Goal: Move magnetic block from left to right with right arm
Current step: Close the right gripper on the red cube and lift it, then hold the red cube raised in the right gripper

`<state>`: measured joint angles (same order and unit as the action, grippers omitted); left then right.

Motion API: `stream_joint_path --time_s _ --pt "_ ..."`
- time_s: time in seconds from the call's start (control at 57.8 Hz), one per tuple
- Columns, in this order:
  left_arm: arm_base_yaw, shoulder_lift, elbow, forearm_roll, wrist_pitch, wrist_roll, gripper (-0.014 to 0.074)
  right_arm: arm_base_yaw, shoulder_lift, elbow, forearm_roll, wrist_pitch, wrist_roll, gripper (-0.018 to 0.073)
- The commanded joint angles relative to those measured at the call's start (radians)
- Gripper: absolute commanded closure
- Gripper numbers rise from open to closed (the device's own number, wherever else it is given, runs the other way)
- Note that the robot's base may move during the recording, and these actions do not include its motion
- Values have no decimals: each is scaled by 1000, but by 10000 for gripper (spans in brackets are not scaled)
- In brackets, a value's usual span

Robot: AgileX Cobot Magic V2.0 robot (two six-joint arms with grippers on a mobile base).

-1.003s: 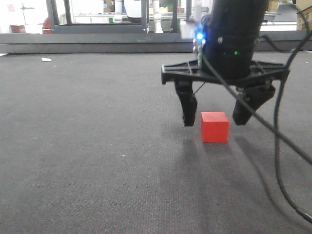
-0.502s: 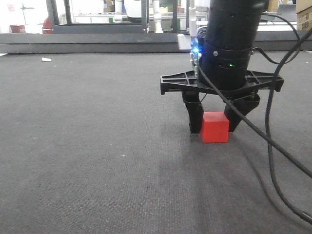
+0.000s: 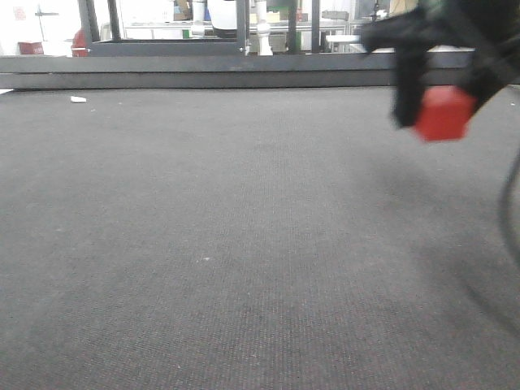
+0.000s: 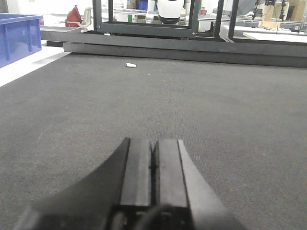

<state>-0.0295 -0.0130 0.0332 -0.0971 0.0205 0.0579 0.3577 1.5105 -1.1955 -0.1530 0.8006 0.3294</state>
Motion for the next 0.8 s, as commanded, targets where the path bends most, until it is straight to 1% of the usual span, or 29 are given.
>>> stream_joint_path --time_s 0.0,0.173,0.277,0.398,0.519,0.675,0.779 --pt "-6 -12 8 -5 -78 -6 722 -60 -133 46 -12 -71 -75 323" --pt "-6 -12 8 -5 -78 -6 722 -170 -316 234 -12 -190 -115 323" --pt "-6 -12 8 -5 -78 -6 722 -208 -425 340 -13 -252 -115 323" --pt "-6 -12 8 -5 -78 -6 722 -216 -549 464 -19 -311 -115 323" --pt "-6 -12 8 -5 -78 -6 722 -216 -688 554 -19 -350 -115 323" --pt "-6 -12 8 -5 -78 -6 722 -216 -855 621 -56 -353 -115 323" --pt "-6 -12 8 -5 -78 -6 722 -216 -966 627 -80 -346 -115 323"
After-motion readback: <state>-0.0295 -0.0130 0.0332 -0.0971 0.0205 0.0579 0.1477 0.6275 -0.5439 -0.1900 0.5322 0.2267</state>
